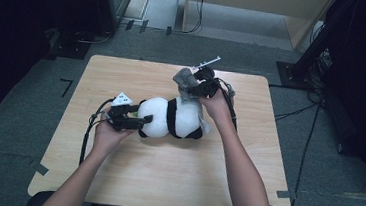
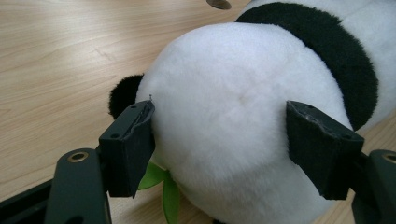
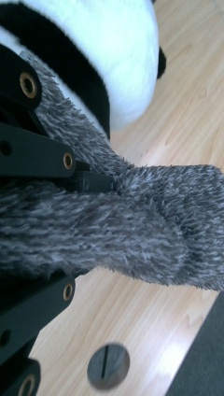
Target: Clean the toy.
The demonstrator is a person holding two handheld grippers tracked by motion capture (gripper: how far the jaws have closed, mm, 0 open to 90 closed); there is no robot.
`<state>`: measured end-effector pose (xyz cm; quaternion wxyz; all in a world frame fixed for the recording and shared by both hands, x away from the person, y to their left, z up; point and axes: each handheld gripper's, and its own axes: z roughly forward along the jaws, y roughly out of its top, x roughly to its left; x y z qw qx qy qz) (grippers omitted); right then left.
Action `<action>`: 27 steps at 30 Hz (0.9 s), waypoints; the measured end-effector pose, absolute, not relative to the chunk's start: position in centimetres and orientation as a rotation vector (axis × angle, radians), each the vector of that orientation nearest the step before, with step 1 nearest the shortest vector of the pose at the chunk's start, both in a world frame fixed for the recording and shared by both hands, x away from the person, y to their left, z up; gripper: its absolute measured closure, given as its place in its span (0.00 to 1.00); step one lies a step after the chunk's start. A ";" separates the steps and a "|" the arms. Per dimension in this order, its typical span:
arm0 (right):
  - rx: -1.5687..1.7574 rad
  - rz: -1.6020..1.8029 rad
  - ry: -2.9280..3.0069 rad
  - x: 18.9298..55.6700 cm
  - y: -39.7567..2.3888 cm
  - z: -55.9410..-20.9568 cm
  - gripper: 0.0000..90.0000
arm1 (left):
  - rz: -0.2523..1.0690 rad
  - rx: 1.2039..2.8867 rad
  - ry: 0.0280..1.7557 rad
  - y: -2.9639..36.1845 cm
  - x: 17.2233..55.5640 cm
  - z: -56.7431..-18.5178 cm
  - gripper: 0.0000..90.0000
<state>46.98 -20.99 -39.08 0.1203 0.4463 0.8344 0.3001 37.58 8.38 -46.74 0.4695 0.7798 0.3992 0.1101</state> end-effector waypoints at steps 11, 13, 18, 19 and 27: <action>1.351 0.951 2.355 45.4 -24.2 -38.0 0.81 | 0.254 1.913 0.977 8.5 37.6 -46.7 0.28; 1.330 0.984 2.350 44.8 -24.1 -37.2 0.81 | 0.251 1.920 0.970 8.5 37.6 -46.6 0.27; 1.240 1.061 2.362 42.9 -22.5 -35.4 0.81 | 0.280 1.929 0.959 8.4 37.5 -46.5 0.21; 1.228 1.073 2.367 42.6 -22.2 -35.2 0.81 | 0.281 1.930 0.963 8.4 37.5 -46.5 0.20; 1.080 1.152 2.452 40.6 -17.0 -34.8 0.81 | 0.310 1.925 0.941 8.3 37.0 -46.2 0.33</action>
